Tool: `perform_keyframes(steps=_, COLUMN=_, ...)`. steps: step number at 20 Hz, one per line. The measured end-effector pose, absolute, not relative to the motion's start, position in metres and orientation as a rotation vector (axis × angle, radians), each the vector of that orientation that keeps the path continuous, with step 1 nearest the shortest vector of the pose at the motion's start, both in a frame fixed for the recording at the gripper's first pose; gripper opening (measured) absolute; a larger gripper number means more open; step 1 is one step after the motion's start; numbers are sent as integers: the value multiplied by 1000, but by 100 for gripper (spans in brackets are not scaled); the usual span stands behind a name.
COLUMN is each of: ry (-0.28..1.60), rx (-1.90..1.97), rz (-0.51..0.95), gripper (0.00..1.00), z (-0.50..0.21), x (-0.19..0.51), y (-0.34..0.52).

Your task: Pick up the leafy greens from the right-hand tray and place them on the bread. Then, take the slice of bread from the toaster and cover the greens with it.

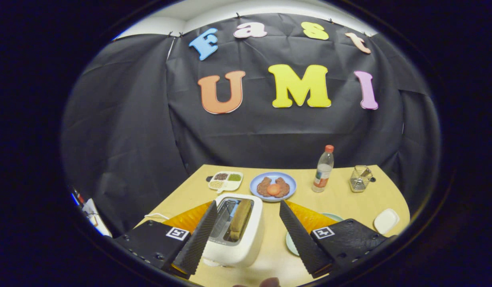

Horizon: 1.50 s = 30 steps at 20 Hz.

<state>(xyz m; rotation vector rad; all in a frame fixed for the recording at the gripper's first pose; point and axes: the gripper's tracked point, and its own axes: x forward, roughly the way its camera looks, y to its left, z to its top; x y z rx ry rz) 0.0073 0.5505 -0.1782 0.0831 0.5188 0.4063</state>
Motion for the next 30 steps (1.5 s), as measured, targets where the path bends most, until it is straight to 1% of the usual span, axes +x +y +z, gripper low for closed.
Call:
perform_keyframes(steps=4, ry=563, rx=26, rz=402, gripper=96, z=-209, x=15, y=574)
perform_keyframes(steps=5, ry=577, rx=12, rz=397, gripper=95, z=-216, x=19, y=577)
perform_keyframes(steps=10, ry=630, rx=-8, rz=363, gripper=71, z=-239, x=33, y=581)
perform_keyframes(steps=11, ry=637, rx=-5, rz=355, gripper=56, z=-241, x=35, y=582)
perform_keyframes(steps=12, ry=644, rx=-9, rz=335, gripper=47, z=-243, x=39, y=580)
perform_keyframes(steps=13, ry=654, rx=-11, rz=317, gripper=34, z=-246, x=42, y=578)
perform_keyframes(steps=16, ry=671, rx=6, rz=299, gripper=17, z=-245, x=44, y=579)
perform_keyframes(steps=17, ry=679, rx=17, rz=308, gripper=9, z=-241, x=43, y=581)
perform_keyframes(steps=23, ry=632, rx=96, rz=353, gripper=9, z=-195, x=42, y=578)
perform_keyframes(steps=30, ry=548, rx=197, rz=397, gripper=9, z=-127, x=45, y=537)
